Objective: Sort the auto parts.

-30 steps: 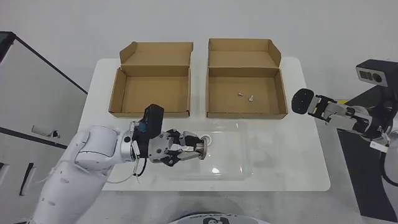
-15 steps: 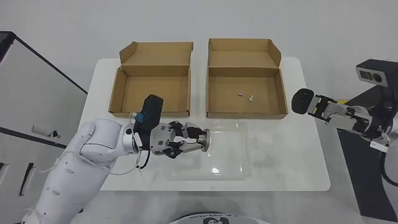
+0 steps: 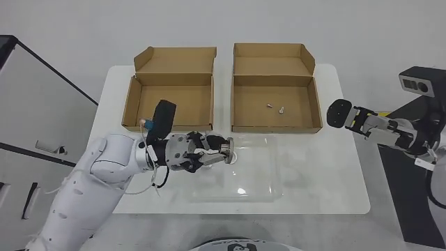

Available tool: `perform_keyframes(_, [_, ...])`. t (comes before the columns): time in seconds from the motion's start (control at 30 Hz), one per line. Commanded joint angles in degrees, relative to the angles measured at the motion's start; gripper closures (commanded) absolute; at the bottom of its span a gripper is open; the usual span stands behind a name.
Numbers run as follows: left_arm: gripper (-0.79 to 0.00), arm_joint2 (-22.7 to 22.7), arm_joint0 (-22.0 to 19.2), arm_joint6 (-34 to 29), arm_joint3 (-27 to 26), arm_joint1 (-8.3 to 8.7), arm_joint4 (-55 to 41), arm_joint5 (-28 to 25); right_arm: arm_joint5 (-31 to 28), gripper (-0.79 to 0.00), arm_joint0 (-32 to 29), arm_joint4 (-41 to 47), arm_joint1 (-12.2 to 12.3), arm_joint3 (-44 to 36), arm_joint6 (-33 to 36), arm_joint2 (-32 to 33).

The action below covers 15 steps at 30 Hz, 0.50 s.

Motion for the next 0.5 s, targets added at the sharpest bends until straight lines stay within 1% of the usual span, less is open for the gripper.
perform_keyframes(0.0, [0.0, -0.2, -0.1, 3.0, 0.8, -0.13, -2.0, -0.5, 0.0, -0.785, 0.0, 0.0, 0.0, 0.0, 0.0, 0.0])
perform_keyframes(0.1, [0.0, 0.3, -0.1, 7.2, 1.7, -0.48, -5.9, -2.6, 0.0, -0.785, 0.0, 0.0, 0.0, 0.0, 0.0, 0.0])
perform_keyframes(0.33, [0.0, 2.4, -0.9, 15.0, 0.3, -1.51, -12.7, -2.6, 0.0, -0.785, 0.0, 0.0, 0.0, 0.0, 0.0, 0.0])
perform_keyframes(0.47, [0.0, 2.9, -1.3, 18.2, -0.8, -2.14, -13.3, -2.6, 0.0, -0.785, 0.0, 0.0, 0.0, 0.0, 0.0, 0.0])
